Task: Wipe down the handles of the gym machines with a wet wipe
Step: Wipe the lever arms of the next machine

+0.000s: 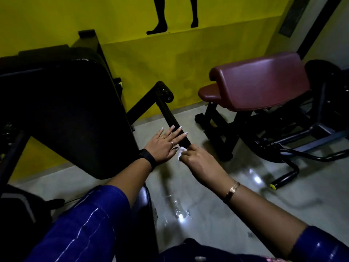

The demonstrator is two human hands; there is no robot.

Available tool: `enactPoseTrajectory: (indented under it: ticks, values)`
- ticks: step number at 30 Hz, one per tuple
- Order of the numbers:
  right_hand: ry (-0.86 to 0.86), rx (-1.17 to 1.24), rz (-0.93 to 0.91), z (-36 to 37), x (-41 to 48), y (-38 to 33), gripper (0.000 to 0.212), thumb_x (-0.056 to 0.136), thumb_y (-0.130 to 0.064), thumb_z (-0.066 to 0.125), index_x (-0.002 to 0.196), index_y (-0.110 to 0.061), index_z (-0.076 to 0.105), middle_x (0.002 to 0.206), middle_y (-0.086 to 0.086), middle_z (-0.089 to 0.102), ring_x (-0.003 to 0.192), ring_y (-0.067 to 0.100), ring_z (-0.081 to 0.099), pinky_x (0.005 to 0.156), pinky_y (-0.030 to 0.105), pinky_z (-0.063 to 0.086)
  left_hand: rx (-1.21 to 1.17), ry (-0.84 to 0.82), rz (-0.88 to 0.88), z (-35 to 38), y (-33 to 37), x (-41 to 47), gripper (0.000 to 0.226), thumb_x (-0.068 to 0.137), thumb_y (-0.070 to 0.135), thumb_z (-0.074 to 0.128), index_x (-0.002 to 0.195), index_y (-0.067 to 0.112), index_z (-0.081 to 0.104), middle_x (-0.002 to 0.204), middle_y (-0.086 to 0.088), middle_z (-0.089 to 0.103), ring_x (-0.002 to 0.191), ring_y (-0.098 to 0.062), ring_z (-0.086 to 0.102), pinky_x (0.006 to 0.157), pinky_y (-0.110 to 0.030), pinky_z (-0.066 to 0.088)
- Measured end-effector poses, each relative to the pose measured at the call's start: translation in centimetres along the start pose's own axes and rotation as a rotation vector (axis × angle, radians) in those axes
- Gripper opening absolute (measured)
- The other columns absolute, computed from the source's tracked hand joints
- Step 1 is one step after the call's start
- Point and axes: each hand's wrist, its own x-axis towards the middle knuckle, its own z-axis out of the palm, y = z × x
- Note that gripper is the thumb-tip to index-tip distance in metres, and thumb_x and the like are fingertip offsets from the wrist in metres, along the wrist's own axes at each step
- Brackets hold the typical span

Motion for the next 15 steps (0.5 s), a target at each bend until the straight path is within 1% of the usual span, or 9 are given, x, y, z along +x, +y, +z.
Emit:
enactPoseTrajectory:
  ticks: [2,3,5,7,8,10,12,14,15]
  values:
    - [0.069,-0.002,0.134,-0.8,-1.0,-0.5,0.032,0.062,0.002,0.065,0.089,-0.015,0.068,0.085,0.001,0.067,0.077,0.025,0.060,0.061,0.025,0.037,-0.044,0.009,0.023,0.1,-0.5,0.0,0.055,0.100,0.049,0.017,0.149,0.026,0.019,0.154,-0.005,0.035,0.138,-0.029,0.040,0.107,-0.052,0.037]
    - [0.067,0.025,0.247,-1.1,-1.0,-0.6,0.043,0.059,0.002,0.068,0.098,-0.016,0.066,0.090,0.000,0.067,0.081,0.025,0.060,0.062,0.025,0.034,-0.057,-0.003,0.038,0.2,-0.7,0.0,0.059,0.099,0.055,0.005,0.150,0.027,0.015,0.157,-0.003,0.028,0.140,-0.028,0.037,0.109,-0.051,0.035]
    - [0.066,0.041,0.453,-0.9,-0.3,-0.8,0.057,0.061,-0.004,0.074,0.114,-0.022,0.060,0.100,-0.004,0.066,0.092,0.022,0.059,0.064,0.026,0.035,-0.026,0.036,0.080,1.0,-1.2,0.4,0.069,0.088,0.066,-0.016,0.148,0.033,-0.005,0.158,0.004,0.000,0.148,-0.024,0.016,0.117,-0.047,0.020]
    - [0.136,-0.019,0.514,0.0,0.9,-1.2,0.037,0.080,-0.015,0.066,0.115,-0.026,0.060,0.101,-0.006,0.066,0.092,0.018,0.062,0.064,0.026,0.038,-0.015,0.034,0.096,1.3,-1.5,0.7,0.069,0.082,0.067,-0.018,0.143,0.035,-0.020,0.157,0.006,-0.014,0.150,-0.022,0.002,0.119,-0.044,0.009]
    - [0.144,-0.062,0.505,0.6,1.5,-1.9,0.026,0.087,-0.016,0.055,0.111,-0.024,0.062,0.100,-0.004,0.066,0.090,0.018,0.064,0.063,0.026,0.041,0.009,0.053,0.110,1.4,-1.7,0.7,0.066,0.083,0.064,-0.015,0.141,0.035,-0.024,0.158,0.006,-0.016,0.151,-0.021,-0.001,0.120,-0.043,0.007]
    - [0.133,-0.123,0.438,2.1,1.9,-3.4,0.030,0.085,-0.007,0.041,0.098,-0.014,0.067,0.097,0.005,0.068,0.089,0.024,0.068,0.063,0.027,0.050,0.053,0.054,0.133,1.5,-2.1,0.9,0.062,0.088,0.059,-0.006,0.139,0.033,-0.028,0.154,0.007,-0.023,0.150,-0.021,-0.005,0.119,-0.042,0.006]
    - [0.124,-0.230,0.314,3.2,1.1,-3.8,0.034,0.082,-0.002,0.039,0.093,-0.004,0.070,0.100,0.013,0.069,0.098,0.030,0.068,0.076,0.032,0.056,0.072,0.071,0.165,1.5,-2.4,1.0,0.065,0.089,0.057,0.002,0.139,0.030,-0.028,0.150,0.008,-0.026,0.150,-0.021,-0.005,0.119,-0.042,0.005]
    - [0.164,-0.312,0.195,3.3,-0.2,-3.9,0.035,0.089,-0.004,0.038,0.098,-0.001,0.071,0.109,0.015,0.069,0.109,0.029,0.065,0.091,0.036,0.054,0.092,0.090,0.185,1.5,-2.8,1.0,0.065,0.092,0.058,0.005,0.138,0.029,-0.030,0.149,0.008,-0.027,0.150,-0.020,-0.007,0.120,-0.041,0.002]
    - [0.188,-0.315,0.170,3.0,-0.6,-3.9,0.035,0.090,-0.005,0.038,0.100,-0.001,0.072,0.111,0.015,0.070,0.110,0.027,0.065,0.094,0.035,0.052,0.104,0.086,0.192,1.5,-3.1,1.1,0.064,0.094,0.058,0.006,0.137,0.029,-0.032,0.148,0.009,-0.028,0.150,-0.019,-0.009,0.120,-0.041,0.000]
